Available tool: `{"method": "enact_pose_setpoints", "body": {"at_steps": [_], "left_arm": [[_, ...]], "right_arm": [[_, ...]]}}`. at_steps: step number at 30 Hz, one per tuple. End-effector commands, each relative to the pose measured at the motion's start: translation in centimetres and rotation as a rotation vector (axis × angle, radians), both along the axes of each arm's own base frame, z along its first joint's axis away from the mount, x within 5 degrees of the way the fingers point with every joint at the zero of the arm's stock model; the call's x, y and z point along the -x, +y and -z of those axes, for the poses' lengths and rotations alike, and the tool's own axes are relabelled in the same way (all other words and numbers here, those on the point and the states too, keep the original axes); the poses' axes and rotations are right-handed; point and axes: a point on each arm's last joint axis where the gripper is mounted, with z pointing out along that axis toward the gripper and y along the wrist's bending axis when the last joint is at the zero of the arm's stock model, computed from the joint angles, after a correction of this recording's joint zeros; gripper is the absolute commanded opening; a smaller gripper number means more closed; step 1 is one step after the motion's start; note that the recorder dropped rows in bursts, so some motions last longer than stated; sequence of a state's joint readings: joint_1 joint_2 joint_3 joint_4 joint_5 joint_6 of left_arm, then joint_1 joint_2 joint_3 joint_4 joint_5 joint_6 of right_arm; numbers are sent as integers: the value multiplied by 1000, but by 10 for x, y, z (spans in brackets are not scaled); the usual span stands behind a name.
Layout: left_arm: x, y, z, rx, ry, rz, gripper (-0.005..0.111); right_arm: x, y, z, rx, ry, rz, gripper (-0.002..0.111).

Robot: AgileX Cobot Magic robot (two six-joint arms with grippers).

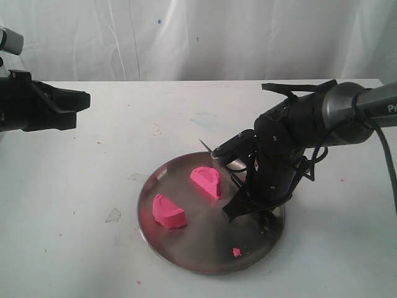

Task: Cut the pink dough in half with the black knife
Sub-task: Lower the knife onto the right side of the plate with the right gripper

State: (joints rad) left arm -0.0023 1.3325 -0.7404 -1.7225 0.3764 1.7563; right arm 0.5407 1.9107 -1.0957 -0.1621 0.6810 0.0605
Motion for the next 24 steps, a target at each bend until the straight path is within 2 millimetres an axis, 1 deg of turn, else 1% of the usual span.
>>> {"method": "enact_pose_setpoints", "body": {"at_steps": [1,6,8,13,15,24], "left_arm": [[0,-1,-5,37,-10,2,0],[0,-1,-5,39,-9,1,0],[0,-1,-5,39,-9,1,0],[0,-1,-5,39,-9,1,0],[0,-1,-5,39,-9,1,0],[0,-1,-5,39,-9,1,0]], "right_arm": [[1,-3,7,28,25,-14,0],[1,-3,7,28,25,-16,2],[1,-3,7,28,25,-16,6],[1,-3,7,25,21,-17,22],[0,-2,7,24,20,-17,27],[1,-3,7,25,21,-16,28]]}}
